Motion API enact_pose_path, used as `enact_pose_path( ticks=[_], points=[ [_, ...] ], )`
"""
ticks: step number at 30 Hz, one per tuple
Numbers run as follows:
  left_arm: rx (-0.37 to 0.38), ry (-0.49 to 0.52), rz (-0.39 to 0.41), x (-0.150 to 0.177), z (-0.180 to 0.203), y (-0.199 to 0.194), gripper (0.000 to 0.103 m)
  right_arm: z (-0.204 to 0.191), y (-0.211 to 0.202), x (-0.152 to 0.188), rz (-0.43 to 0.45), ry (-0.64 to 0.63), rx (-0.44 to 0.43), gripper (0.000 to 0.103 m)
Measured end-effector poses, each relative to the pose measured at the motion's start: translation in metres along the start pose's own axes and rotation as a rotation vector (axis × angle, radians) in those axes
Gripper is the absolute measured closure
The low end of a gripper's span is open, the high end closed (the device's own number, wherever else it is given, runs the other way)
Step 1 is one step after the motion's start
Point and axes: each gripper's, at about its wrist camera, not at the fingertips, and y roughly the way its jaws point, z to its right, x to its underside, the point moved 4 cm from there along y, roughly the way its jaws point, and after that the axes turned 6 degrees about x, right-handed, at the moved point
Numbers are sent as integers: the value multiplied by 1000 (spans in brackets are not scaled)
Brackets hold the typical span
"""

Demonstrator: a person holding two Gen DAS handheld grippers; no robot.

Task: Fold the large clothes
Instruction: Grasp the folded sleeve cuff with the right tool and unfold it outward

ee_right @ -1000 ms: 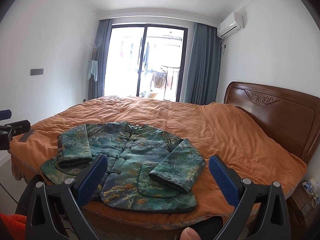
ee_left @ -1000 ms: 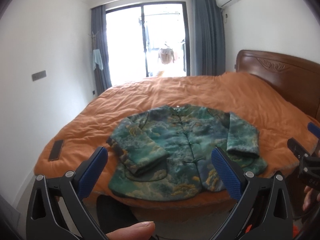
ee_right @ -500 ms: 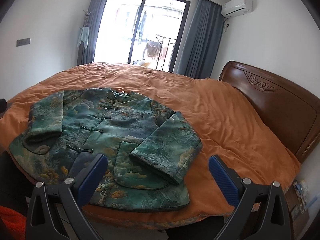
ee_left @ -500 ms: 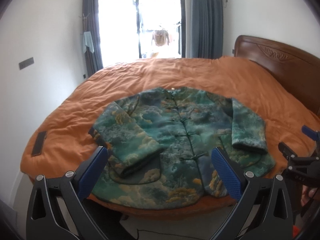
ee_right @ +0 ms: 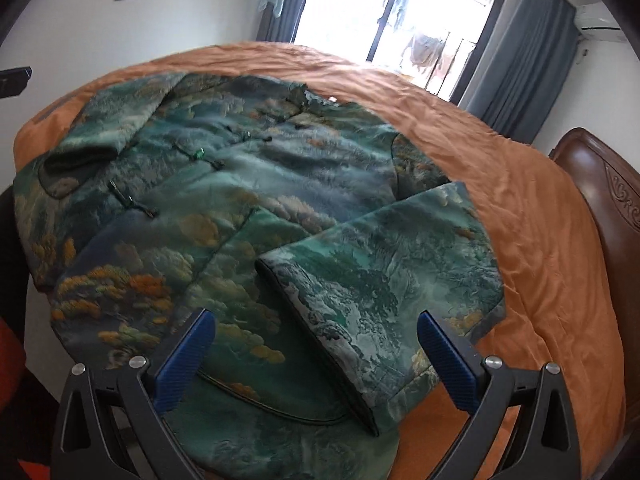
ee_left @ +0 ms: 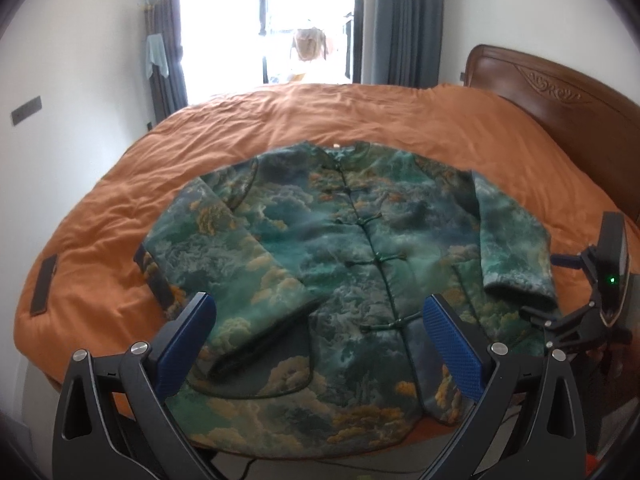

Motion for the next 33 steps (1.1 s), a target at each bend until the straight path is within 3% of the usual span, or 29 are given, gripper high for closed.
enact_pose_path(
  ticks=[2,4,5,6,7,8,9,14,19,24,30,33],
  points=[
    [0,-13,-33,4,-1,11,0,1,19,2,-37,-33,-18,1],
    [1,-21,-51,7,-2,17,0,2,35,4,-66,-46,-27,11],
    [0,-23,-56,7,-3,20,0,4,43,5,-86,-43,-41,26],
    [-4,-25,-60,8,-5,22,0,7,49,6,-109,-30,-56,55],
    [-8,-25,-66,8,-6,24,0,11,53,5,-125,-1,-83,69],
    [-11,-26,-70,8,-7,26,0,17,52,4,-131,45,-112,91],
    [-12,-27,-71,7,-8,27,0,26,47,1,-120,91,-102,94],
    [-22,-30,-65,3,-15,31,0,98,3,-22,13,305,-30,95],
    [-43,-27,-62,-3,-21,36,0,207,-26,-20,86,477,185,95],
    [-62,-34,-74,-4,-27,44,0,291,-5,16,7,579,355,95],
    [-71,0,-91,-4,-32,52,0,353,36,90,-136,770,425,94],
    [-56,48,-101,-4,-35,57,0,363,50,126,-187,852,441,84]
  ],
)
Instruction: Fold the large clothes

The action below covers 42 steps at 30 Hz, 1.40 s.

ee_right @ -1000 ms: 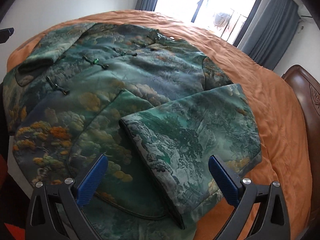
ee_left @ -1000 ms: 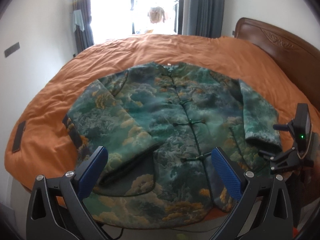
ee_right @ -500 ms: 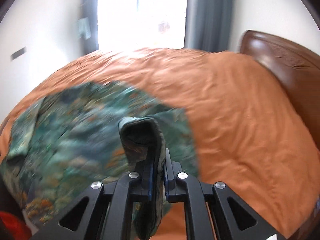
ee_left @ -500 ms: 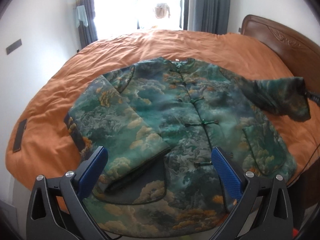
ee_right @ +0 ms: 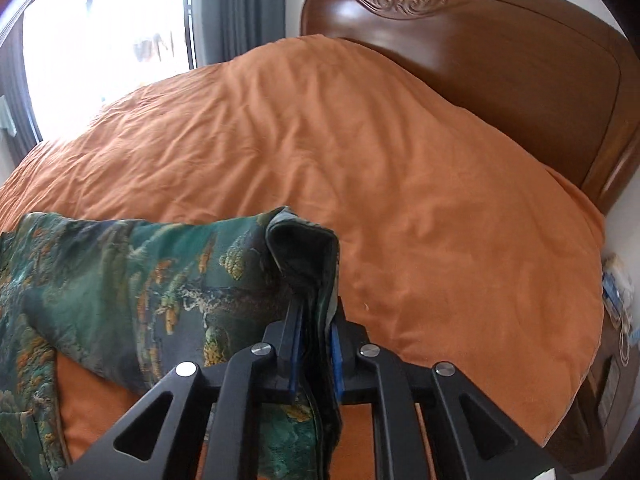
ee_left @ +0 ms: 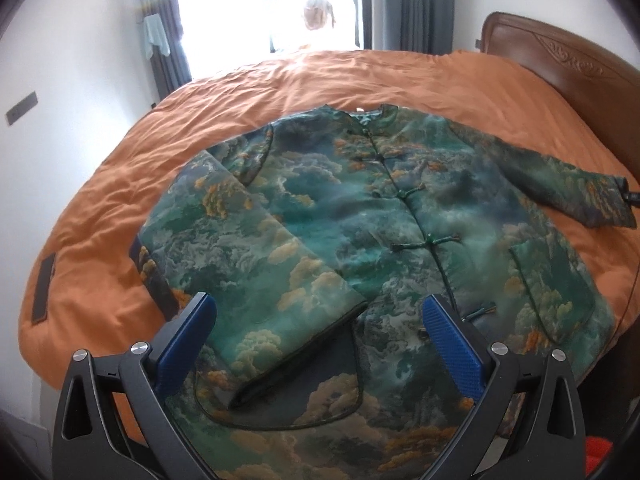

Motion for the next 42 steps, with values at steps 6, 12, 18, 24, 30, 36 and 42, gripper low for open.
enact_pose_path(
  ticks=[6,12,18,24,30,36,42],
  points=[
    [9,153,-22,1,-12,15,0,32,3,25,31,63,114,66],
    [129,359,-145,15,-13,54,0,0,-58,41,135,-8,8,61],
    [154,426,-233,37,-24,100,0,-82,-132,79,193,-93,-205,60],
    [247,307,-208,21,-46,83,91,-164,-200,124,268,-241,-347,58],
    [177,205,-70,-8,-85,41,93,-215,-245,152,324,-304,-441,58],
    [-20,5,42,-40,-177,1,93,-239,-271,169,363,-350,-491,58],
    [-232,-195,61,-34,-279,-10,93,-257,-279,191,370,-426,-515,58]
  ],
)
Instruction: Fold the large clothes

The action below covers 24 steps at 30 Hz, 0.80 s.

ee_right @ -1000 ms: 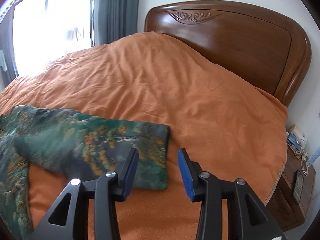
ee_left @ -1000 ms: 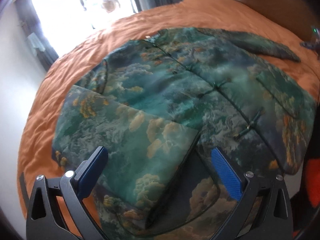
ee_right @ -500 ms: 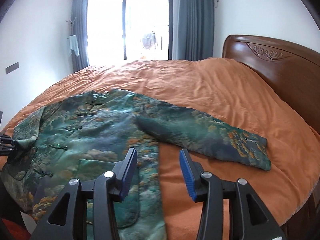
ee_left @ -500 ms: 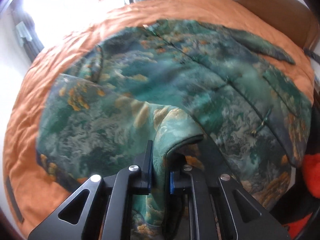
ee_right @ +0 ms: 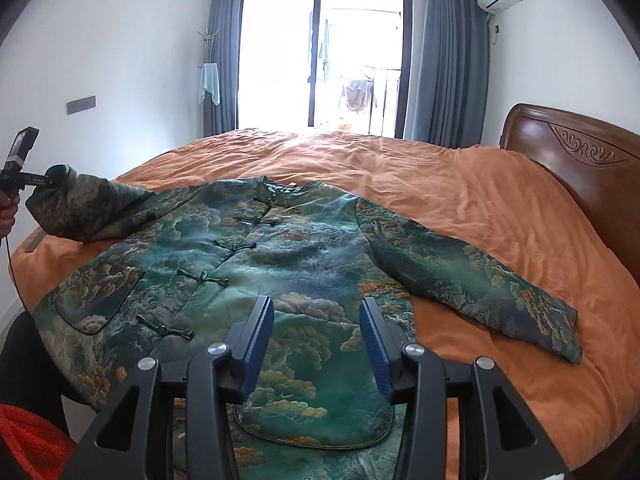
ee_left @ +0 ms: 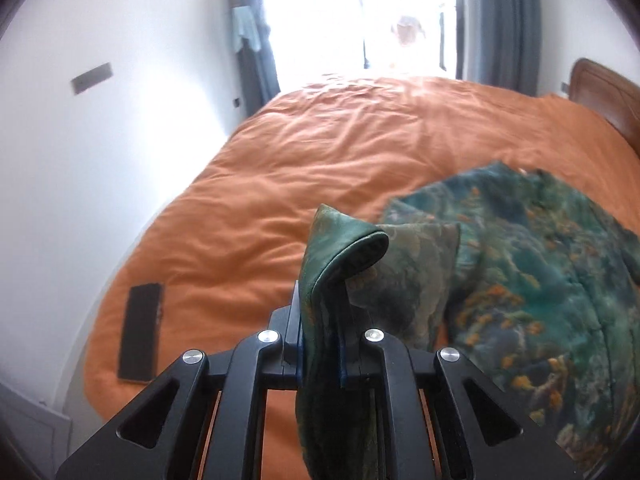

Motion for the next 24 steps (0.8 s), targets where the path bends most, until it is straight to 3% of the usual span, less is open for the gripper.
enact_pose_path(
  ticks=[8,15,18,19,20,22,24],
  points=[
    [-215,-152,-24,14,-87,26,93,-12,4,8,-42,13,-33,58],
    [-307,-172,-73,31,-108,51,89,-20,8,10,-67,8,-40,57],
    [-351,-182,-77,37,-115,54,74,-23,13,12,-91,15,-47,57],
    [-364,-196,-75,39,-118,53,65,-23,14,13,-95,18,-46,57],
    [-380,-217,-72,42,-122,49,48,-23,15,13,-97,19,-41,54],
    [-393,-259,-52,47,-128,41,31,-20,16,13,-94,22,-22,45],
    [-391,-279,-20,48,-126,29,29,-15,14,13,-81,34,-5,41]
  ],
)
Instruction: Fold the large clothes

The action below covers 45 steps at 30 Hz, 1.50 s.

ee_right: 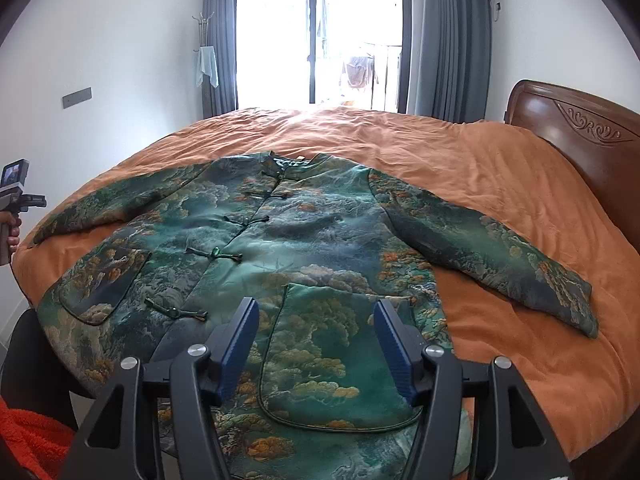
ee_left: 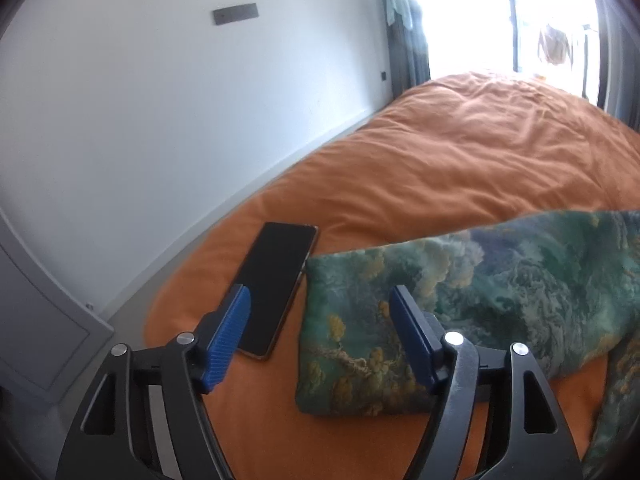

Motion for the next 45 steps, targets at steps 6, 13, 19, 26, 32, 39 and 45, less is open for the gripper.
enact_pose_path(
  ticks=[6,13,19,26,32,39,45],
  points=[
    [44,-14,72,3,41,-66,19,30,-1,0,61,28,62,32],
    [248,-71,112,16,144,-154,9,64,10,2,59,20,109,32],
    [394,-97,43,31,225,-185,9,81,11,14,46,-3,87,32],
    [363,-113,21,50,253,-195,9,95,5,35,37,37,38,32],
    [223,-108,89,52,231,-207,9,105,6,43,33,73,25,31],
    [142,104,268,59,256,-283,8,101,7,36,36,77,16,31],
    [404,275,274,74,305,-373,3,85,-8,15,71,38,2,31]
  ],
)
